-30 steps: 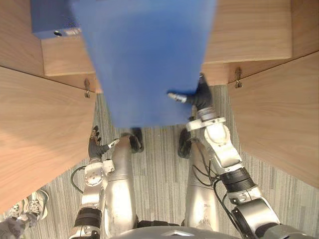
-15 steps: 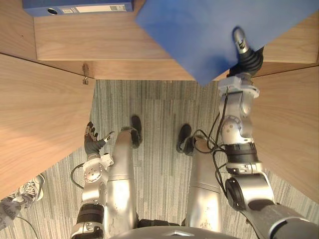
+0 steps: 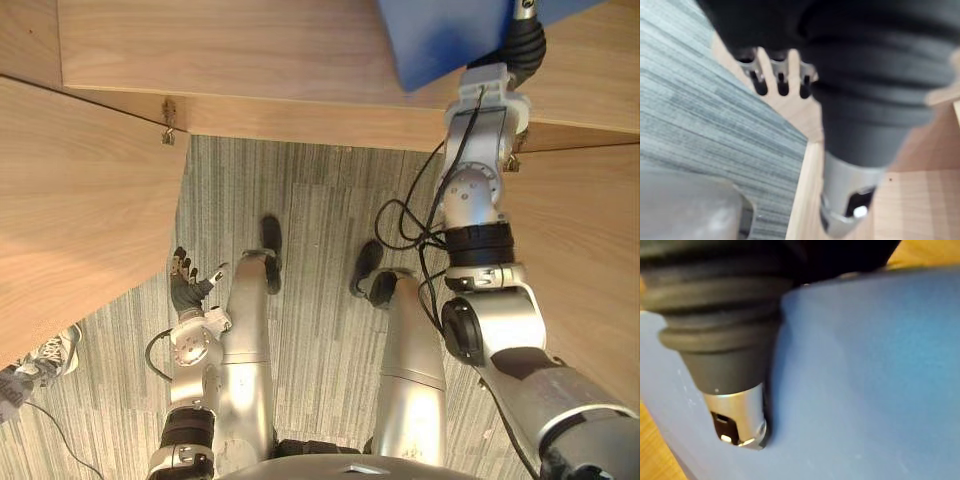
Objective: Walk over to the cabinet, pick up the folder, carry it to the office cabinet, place the folder inside the office cabinet, then close the office cabinet door
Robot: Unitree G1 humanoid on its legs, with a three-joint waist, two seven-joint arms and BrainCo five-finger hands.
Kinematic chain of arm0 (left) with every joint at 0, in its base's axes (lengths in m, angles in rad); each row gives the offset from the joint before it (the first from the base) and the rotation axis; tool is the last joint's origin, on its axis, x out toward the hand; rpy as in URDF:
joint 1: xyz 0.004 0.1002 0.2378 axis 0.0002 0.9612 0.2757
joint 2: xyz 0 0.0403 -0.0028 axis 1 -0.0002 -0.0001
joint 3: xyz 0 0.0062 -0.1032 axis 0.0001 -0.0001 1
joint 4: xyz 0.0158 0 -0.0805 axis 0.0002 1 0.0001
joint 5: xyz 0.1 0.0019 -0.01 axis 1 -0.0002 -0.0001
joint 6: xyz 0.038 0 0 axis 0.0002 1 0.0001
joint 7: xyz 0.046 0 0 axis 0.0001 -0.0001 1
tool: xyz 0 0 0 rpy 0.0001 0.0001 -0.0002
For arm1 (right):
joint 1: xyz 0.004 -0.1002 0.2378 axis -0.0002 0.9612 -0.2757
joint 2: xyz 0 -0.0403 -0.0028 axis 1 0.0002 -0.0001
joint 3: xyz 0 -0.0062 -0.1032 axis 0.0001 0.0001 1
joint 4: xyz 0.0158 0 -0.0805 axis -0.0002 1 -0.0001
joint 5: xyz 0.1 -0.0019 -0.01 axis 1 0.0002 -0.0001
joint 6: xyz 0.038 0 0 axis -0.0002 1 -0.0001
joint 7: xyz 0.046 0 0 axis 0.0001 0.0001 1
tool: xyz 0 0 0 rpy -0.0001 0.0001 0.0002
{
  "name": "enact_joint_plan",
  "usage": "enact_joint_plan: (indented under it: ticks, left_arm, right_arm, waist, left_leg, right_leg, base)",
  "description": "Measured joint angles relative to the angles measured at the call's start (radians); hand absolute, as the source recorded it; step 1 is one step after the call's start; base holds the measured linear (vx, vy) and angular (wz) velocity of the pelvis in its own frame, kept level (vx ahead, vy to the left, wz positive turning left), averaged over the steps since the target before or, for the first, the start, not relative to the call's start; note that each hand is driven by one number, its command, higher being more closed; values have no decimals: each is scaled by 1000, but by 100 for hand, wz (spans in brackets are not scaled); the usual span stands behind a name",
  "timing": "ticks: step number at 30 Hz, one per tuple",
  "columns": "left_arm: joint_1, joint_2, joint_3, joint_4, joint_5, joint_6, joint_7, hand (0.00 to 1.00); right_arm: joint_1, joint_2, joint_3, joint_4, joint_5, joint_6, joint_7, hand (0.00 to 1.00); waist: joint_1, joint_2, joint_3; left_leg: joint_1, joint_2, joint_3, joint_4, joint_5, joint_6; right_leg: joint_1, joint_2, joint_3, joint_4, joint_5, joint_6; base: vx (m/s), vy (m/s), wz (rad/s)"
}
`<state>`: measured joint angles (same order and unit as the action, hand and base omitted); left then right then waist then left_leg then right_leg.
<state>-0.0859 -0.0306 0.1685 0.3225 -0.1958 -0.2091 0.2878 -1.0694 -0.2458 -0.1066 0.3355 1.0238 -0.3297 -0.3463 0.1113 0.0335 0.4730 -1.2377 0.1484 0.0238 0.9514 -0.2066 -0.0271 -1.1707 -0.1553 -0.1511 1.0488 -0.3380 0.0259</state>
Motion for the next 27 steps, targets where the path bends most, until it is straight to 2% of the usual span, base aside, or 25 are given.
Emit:
enact_joint_plan:
  ticks: [10,13,14,21,27]
  left_arm:
    - [-16,-1,-14,1,-37,-2,38,0]
    - [-20,-1,-14,1,-37,-2,45,0]
    - [-21,-1,-14,1,-37,-2,50,0]
    - [-22,-4,-14,2,-37,-2,58,0]
    - [-22,-6,-12,2,-38,-2,58,0]
  right_arm:
    - [-54,1,-111,0,47,-84,-120,100]
    - [-73,3,-143,0,53,-95,-156,100]
    - [-80,4,-153,0,59,-110,-170,0]
    - [-95,1,-177,-10,83,-151,-199,0]
    - [-96,-1,-169,-15,87,-145,-183,0]
  waist:
    - [0,0,0]
    - [0,0,-1]
    - [-1,-1,-2]
    - [0,-1,-2]
    - [0,-1,-2]
  left_leg:
    - [-22,-23,-29,-63,56,-29]
    - [-23,-23,-38,-74,66,-38]
    - [-24,-24,-42,-83,73,-40]
    - [-24,-23,-54,-107,93,-50]
    - [-24,-17,-58,-107,98,-51]
  right_leg:
    - [-29,-14,-33,7,-9,-18]
    - [-30,-13,-45,8,-10,-30]
    - [-32,-13,-50,6,-9,-33]
    - [-35,-10,-63,5,-11,-44]
    - [-35,-3,-65,5,-8,-49]
  base:
    - [-10,-44,14]
    - [-21,-29,8]
    - [-17,-31,9]
    - [-3,-12,4]
    - [0,0,0]
